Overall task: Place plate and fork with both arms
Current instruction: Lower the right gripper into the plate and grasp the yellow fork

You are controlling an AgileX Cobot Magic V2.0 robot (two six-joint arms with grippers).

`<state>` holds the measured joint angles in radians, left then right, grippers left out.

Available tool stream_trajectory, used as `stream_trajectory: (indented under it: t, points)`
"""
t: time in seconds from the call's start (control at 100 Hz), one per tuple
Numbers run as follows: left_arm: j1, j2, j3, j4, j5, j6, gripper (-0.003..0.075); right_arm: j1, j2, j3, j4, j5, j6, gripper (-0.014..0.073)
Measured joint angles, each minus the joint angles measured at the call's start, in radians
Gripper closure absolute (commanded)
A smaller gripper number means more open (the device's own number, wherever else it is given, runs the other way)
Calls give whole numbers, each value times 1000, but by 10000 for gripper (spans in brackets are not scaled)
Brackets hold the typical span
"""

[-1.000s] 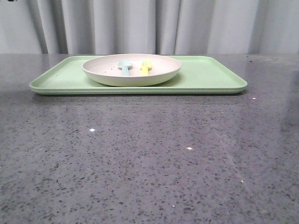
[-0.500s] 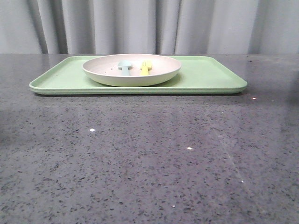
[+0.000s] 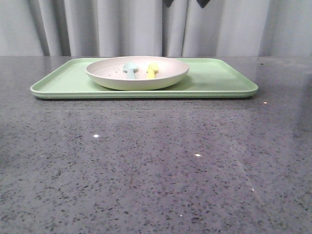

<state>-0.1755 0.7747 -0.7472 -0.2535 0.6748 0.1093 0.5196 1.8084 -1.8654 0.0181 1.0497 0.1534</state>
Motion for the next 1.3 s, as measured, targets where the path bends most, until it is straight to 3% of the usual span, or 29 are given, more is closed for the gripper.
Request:
stream_trajectory:
  t: [0.5, 1.3]
  points:
    - [0, 0, 0, -22, 41, 0, 491, 9, 271, -170, 111, 24, 85, 105]
    - [0, 0, 0, -42, 53, 0, 491, 9, 359, -177, 98, -5, 87, 105]
